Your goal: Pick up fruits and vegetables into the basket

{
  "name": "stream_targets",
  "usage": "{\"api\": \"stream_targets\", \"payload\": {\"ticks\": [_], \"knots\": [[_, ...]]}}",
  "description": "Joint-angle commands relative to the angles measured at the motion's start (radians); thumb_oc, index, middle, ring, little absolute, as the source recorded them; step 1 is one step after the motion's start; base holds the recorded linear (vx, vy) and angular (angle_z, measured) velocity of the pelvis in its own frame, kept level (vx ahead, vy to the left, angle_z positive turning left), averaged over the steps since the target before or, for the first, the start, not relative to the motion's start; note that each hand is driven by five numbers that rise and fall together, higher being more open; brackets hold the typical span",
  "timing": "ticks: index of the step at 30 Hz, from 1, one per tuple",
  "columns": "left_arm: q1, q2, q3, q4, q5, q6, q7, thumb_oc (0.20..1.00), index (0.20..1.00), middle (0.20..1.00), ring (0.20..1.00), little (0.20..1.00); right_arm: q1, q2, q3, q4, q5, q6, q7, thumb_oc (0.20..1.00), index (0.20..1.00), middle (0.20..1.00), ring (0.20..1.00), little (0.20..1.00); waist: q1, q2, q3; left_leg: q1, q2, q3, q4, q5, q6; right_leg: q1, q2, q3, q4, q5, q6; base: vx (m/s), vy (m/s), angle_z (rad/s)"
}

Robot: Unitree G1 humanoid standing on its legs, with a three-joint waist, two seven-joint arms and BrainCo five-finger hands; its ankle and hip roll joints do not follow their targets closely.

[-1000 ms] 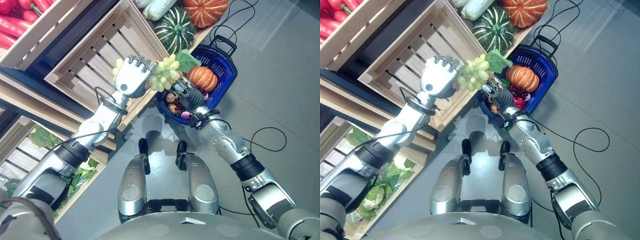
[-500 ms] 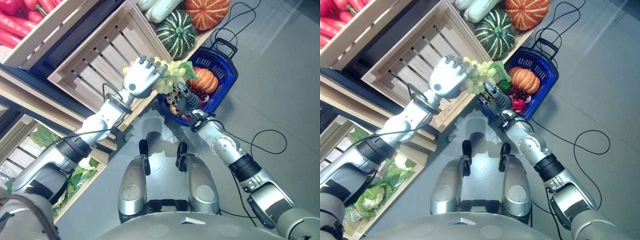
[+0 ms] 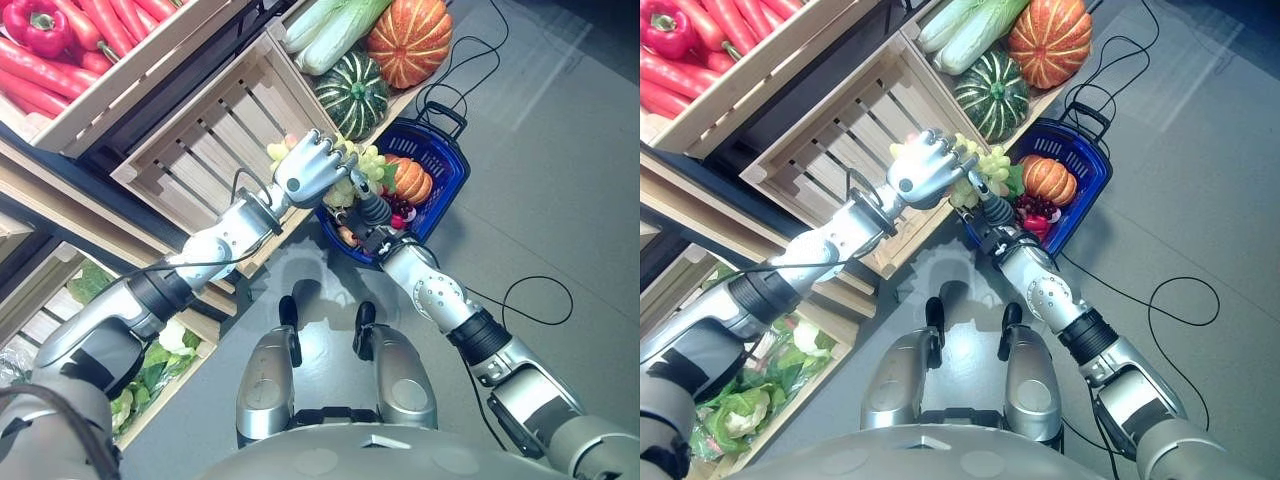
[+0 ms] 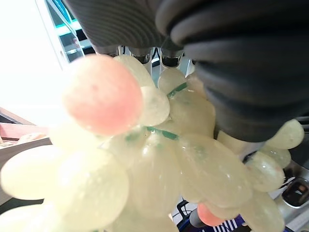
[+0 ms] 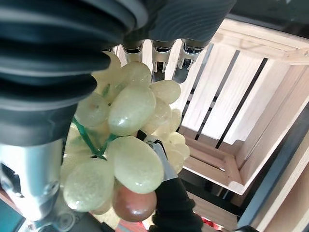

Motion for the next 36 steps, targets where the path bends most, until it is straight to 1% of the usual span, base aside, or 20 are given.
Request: {"api": "stream_targets", "payload": {"ticks": [1, 5, 7, 8, 11, 12, 14, 15, 17, 18, 22, 25, 31, 32, 33, 34, 36], "knots": [[-0.027, -0.056, -0.098, -0.081, 0.061, -0.071, -0.005, 0.200, 0.200, 0.200, 0.200, 0.200, -0.194, 0.127, 0.006, -0.055, 0.049, -0.075, -0.003, 1.000, 1.000, 1.000, 1.000, 1.000, -0.012, -0.024, -0.013, 0.064, -0.081, 0.077, 0.005, -0.137, 0.080, 0.071, 0.014, 0.017, -0.126, 0.051, 0.067, 0.00, 0.000, 0.00], [-0.020, -0.067, -0.109, -0.078, 0.060, -0.070, -0.030, 0.200, 0.200, 0.200, 0.200, 0.200, -0.224, 0.126, -0.016, -0.059, 0.067, -0.110, -0.042, 1.000, 1.000, 1.000, 1.000, 1.000, -0.010, -0.023, -0.014, 0.065, -0.083, 0.073, 0.003, -0.137, 0.080, 0.073, 0.015, 0.016, -0.128, 0.052, 0.067, 0.00, 0.000, 0.00], [-0.005, -0.077, -0.106, -0.074, 0.047, -0.075, -0.048, 0.200, 0.200, 0.200, 0.200, 0.200, -0.248, 0.128, -0.035, -0.059, 0.056, -0.138, -0.068, 0.363, 0.363, 0.363, 0.363, 0.363, -0.005, -0.020, -0.017, 0.065, -0.084, 0.068, 0.006, -0.139, 0.078, 0.076, 0.013, 0.015, -0.129, 0.052, 0.068, 0.00, 0.000, 0.00], [0.000, -0.079, -0.101, -0.078, 0.043, -0.081, -0.057, 0.200, 0.200, 0.200, 0.200, 0.200, -0.249, 0.135, -0.034, -0.055, 0.041, -0.149, -0.069, 0.200, 0.200, 0.200, 0.200, 0.200, -0.004, -0.019, -0.018, 0.066, -0.085, 0.064, 0.005, -0.138, 0.076, 0.078, 0.013, 0.015, -0.129, 0.053, 0.069, 0.06, 0.016, 0.00], [-0.050, -0.066, -0.069, -0.085, -0.061, -0.127, -0.120, 0.200, 0.200, 0.200, 0.200, 0.200, -0.265, 0.174, -0.050, -0.023, -0.013, -0.163, -0.082, 0.200, 0.200, 0.200, 0.200, 0.200, -0.003, -0.011, -0.037, 0.076, -0.092, 0.047, 0.013, -0.138, 0.070, 0.094, 0.015, 0.020, -0.131, 0.054, 0.067, 0.14, 0.021, 0.01], [-0.099, -0.049, -0.056, -0.086, -0.143, -0.144, -0.165, 0.200, 0.200, 0.200, 0.200, 0.200, -0.279, 0.182, -0.057, -0.017, -0.020, -0.158, -0.098, 0.200, 0.200, 0.200, 0.200, 0.200, -0.004, -0.005, -0.051, 0.084, -0.095, 0.041, 0.011, -0.141, 0.069, 0.103, 0.016, 0.024, -0.135, 0.052, 0.066, 0.17, 0.031, 0.01], [-0.201, -0.013, -0.051, -0.079, -0.298, -0.148, -0.237, 0.200, 0.200, 0.200, 0.200, 0.200, -0.319, 0.178, -0.070, -0.012, -0.014, -0.145, -0.131, 0.200, 0.200, 0.200, 0.200, 0.200, -0.008, 0.006, -0.067, 0.098, -0.097, 0.037, 0.001, -0.144, 0.069, 0.114, 0.017, 0.031, -0.141, 0.049, 0.065, 0.12, 0.052, 0.04], [-0.223, -0.007, -0.052, -0.076, -0.324, -0.144, -0.247, 0.200, 0.200, 0.200, 0.200, 0.200, -0.329, 0.176, -0.072, -0.011, -0.008, -0.143, -0.135, 0.200, 0.200, 0.200, 0.200, 0.200, -0.010, 0.008, -0.071, 0.101, -0.097, 0.038, -0.002, -0.144, 0.069, 0.115, 0.017, 0.033, -0.142, 0.049, 0.065, 0.06, 0.064, 0.04], [-0.323, 0.000, -0.079, -0.036, -0.440, -0.108, -0.277, 0.200, 0.200, 0.200, 0.200, 0.200, -0.378, 0.171, -0.068, 0.008, 0.013, -0.141, -0.152, 0.200, 0.200, 0.200, 0.200, 0.200, -0.021, 0.019, -0.083, 0.109, -0.099, 0.038, -0.015, -0.144, 0.071, 0.117, 0.019, 0.044, -0.148, 0.047, 0.065, 0.02, 0.064, -0.02], [-0.359, -0.003, -0.088, -0.021, -0.474, -0.094, -0.290, 0.200, 0.200, 0.200, 0.200, 0.200, -0.399, 0.169, -0.069, 0.019, 0.020, -0.140, -0.152, 0.200, 0.200, 0.200, 0.200, 0.200, -0.023, 0.022, -0.084, 0.111, -0.099, 0.039, -0.021, -0.143, 0.071, 0.118, 0.020, 0.047, -0.151, 0.046, 0.065, -0.01, 0.056, -0.03], [-0.510, -0.036, -0.133, 0.106, -0.635, -0.040, -0.320, 0.200, 0.200, 0.200, 0.200, 0.200, -0.499, 0.169, -0.049, 0.065, 0.060, -0.158, -0.143, 0.200, 0.200, 0.200, 0.200, 0.200, -0.038, 0.032, -0.081, 0.101, -0.101, 0.041, -0.030, -0.136, 0.071, 0.106, 0.022, 0.061, -0.156, 0.045, 0.061, -0.05, 0.048, -0.03], [-0.572, -0.057, -0.145, 0.185, -0.675, -0.024, -0.312, 0.200, 0.200, 0.200, 0.200, 0.200, -0.551, 0.166, -0.035, 0.090, 0.081, -0.181, -0.129, 0.200, 0.200, 0.200, 0.200, 0.200, -0.044, 0.034, -0.073, 0.090, -0.100, 0.042, -0.031, -0.129, 0.070, 0.095, 0.022, 0.065, -0.155, 0.047, 0.058, -0.07, 0.026, -0.08], [-0.644, -0.060, -0.152, 0.277, -0.744, -0.041, -0.303, 0.200, 0.200, 0.200, 0.200, 0.200, -0.617, 0.151, -0.020, 0.110, 0.108, -0.213, -0.105, 0.200, 0.200, 0.200, 0.200, 0.200, -0.047, 0.036, -0.063, 0.076, -0.100, 0.039, -0.031, -0.119, 0.068, 0.086, 0.021, 0.067, -0.156, 0.048, 0.051, -0.02, 0.008, -0.04], [-0.657, -0.061, -0.151, 0.288, -0.760, -0.037, -0.307, 0.391, 0.391, 0.391, 0.391, 0.391, -0.628, 0.147, -0.019, 0.115, 0.106, -0.218, -0.092, 0.200, 0.200, 0.200, 0.200, 0.200, -0.048, 0.036, -0.061, 0.072, -0.100, 0.038, -0.028, -0.117, 0.067, 0.083, 0.020, 0.067, -0.154, 0.048, 0.050, 0.00, 0.000, 0.00], [-0.660, -0.061, -0.152, 0.291, -0.767, -0.036, -0.305, 0.504, 0.504, 0.504, 0.504, 0.504, -0.631, 0.146, -0.018, 0.116, 0.105, -0.219, -0.089, 0.200, 0.200, 0.200, 0.200, 0.200, -0.048, 0.036, -0.061, 0.071, -0.100, 0.037, -0.027, -0.117, 0.067, 0.082, 0.020, 0.067, -0.153, 0.047, 0.049, -0.02, 0.008, -0.05], [-0.666, -0.060, -0.152, 0.300, -0.787, -0.042, -0.300, 1.000, 1.000, 1.000, 1.000, 1.000, -0.635, 0.144, -0.015, 0.118, 0.101, -0.226, -0.086, 0.200, 0.200, 0.200, 0.200, 0.200, -0.048, 0.036, -0.060, 0.069, -0.100, 0.036, -0.026, -0.116, 0.067, 0.081, 0.020, 0.067, -0.152, 0.047, 0.048, -0.01, 0.004, -0.05], [-0.675, -0.064, -0.144, 0.320, -0.805, -0.037, -0.329, 1.000, 1.000, 1.000, 1.000, 1.000, -0.644, 0.140, -0.018, 0.122, 0.086, -0.227, -0.079, 0.200, 0.200, 0.200, 0.200, 0.200, -0.048, 0.037, -0.058, 0.066, -0.100, 0.035, -0.025, -0.114, 0.067, 0.080, 0.020, 0.066, -0.153, 0.047, 0.046, -0.01, 0.002, -0.02]]}}
